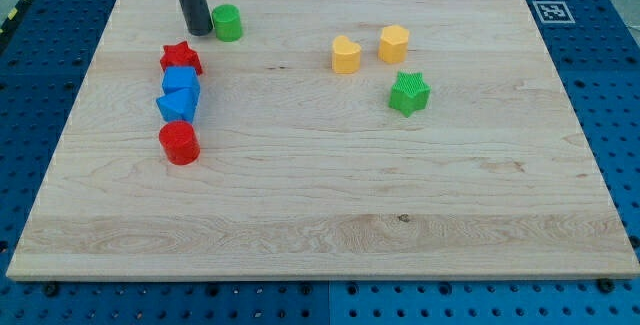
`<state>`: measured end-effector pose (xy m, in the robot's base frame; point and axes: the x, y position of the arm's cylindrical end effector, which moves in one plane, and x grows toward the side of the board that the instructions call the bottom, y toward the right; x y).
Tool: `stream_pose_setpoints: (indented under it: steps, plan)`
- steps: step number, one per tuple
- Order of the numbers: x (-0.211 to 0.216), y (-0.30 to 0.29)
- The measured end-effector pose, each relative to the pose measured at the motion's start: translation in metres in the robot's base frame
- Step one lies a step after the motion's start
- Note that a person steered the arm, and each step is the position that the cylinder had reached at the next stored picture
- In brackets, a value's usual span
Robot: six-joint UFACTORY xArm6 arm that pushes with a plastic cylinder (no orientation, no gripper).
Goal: Push the green circle toward the yellow heart
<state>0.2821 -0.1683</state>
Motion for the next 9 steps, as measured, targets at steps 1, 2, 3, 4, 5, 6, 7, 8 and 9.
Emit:
stream_pose_setpoints:
  steps: [1, 2, 3, 4, 5, 6, 7, 8, 9]
  plan:
    - [-0.007, 0.002]
    - [-0.007, 0.002]
    - [-0.002, 0.002]
    - [0.012, 0.002]
    - [0.013, 0.009]
    - [-0.002, 0.016]
    - [-0.034, 0.025]
    - [-0.043, 0.025]
    - [-0.036, 0.018]
